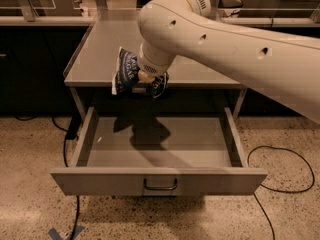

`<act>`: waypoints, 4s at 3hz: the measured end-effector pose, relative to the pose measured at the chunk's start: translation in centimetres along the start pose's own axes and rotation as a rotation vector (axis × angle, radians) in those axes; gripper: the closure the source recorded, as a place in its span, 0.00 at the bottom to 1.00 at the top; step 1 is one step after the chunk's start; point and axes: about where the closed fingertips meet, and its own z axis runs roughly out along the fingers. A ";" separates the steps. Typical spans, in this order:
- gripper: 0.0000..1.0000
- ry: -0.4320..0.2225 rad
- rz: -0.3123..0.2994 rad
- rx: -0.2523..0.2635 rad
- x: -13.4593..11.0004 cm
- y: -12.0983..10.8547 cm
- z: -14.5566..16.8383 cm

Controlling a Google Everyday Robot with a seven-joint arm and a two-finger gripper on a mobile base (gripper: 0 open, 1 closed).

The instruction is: Pick blue chip bag from top drawer and place on counter

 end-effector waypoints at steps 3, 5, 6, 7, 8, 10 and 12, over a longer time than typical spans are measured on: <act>1.00 0.047 0.042 0.001 -2.7 -2.6 1.6; 1.00 0.080 0.085 -0.003 -4.6 -5.1 3.6; 1.00 0.076 0.080 -0.006 -4.9 -5.0 4.6; 1.00 0.063 0.064 -0.014 -5.1 -4.3 5.6; 1.00 0.049 0.048 -0.022 -5.1 -3.6 6.4; 1.00 0.036 0.037 -0.039 -4.9 -2.8 7.3; 0.60 0.035 0.036 -0.045 -4.8 -2.6 7.6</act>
Offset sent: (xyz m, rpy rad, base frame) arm 0.0375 0.0207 0.0099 -0.0157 0.0303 -0.0631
